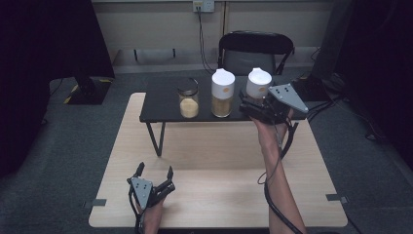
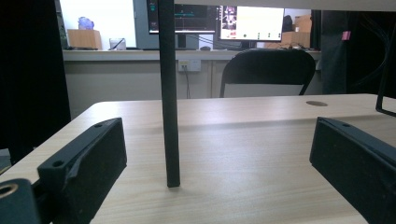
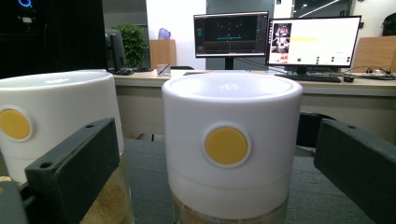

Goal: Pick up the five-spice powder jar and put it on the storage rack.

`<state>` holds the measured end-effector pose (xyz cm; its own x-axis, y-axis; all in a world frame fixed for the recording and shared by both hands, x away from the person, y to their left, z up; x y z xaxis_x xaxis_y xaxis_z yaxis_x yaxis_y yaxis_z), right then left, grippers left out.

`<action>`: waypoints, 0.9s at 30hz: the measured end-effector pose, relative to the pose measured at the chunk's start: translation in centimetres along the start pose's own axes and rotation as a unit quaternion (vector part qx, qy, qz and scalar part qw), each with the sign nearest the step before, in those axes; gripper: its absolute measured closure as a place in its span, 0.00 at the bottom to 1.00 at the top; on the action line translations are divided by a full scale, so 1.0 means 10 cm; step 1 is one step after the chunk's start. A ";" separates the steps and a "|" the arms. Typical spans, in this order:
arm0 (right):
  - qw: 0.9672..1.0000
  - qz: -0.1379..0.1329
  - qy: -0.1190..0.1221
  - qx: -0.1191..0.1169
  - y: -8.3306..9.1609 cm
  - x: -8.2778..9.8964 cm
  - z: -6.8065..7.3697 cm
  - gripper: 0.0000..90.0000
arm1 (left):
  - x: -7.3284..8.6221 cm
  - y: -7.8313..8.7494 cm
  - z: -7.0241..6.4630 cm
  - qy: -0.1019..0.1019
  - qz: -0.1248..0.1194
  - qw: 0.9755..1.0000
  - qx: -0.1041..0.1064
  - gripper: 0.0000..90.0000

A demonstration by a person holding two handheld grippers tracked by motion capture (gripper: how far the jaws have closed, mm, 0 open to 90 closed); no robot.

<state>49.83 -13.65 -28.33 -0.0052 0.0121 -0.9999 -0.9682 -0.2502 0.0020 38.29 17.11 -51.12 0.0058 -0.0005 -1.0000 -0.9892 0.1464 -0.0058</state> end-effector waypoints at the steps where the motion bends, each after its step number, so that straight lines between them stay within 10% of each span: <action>1: 1.000 -0.001 -0.002 0.000 0.01 0.00 0.00 0.00 | 0.00 0.00 0.00 0.000 -0.001 1.000 0.000 0.04; 27: 1.000 -0.022 0.004 0.005 0.36 0.02 -0.04 0.00 | 0.00 0.00 0.00 0.000 -0.001 1.000 0.000 0.04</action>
<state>46.47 -14.98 -28.55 0.0389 0.0151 -0.9991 -0.9697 -0.2406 -0.0414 38.28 17.10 -51.12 0.0069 -0.0011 -1.0000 -0.9893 0.1461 -0.0070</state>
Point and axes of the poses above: each handheld gripper's, and its own axes: y roughly backward along the jaws, x roughly out of its underside, z roughly to its left, the point moved 8 cm from there along -y, roughly forward along the jaws
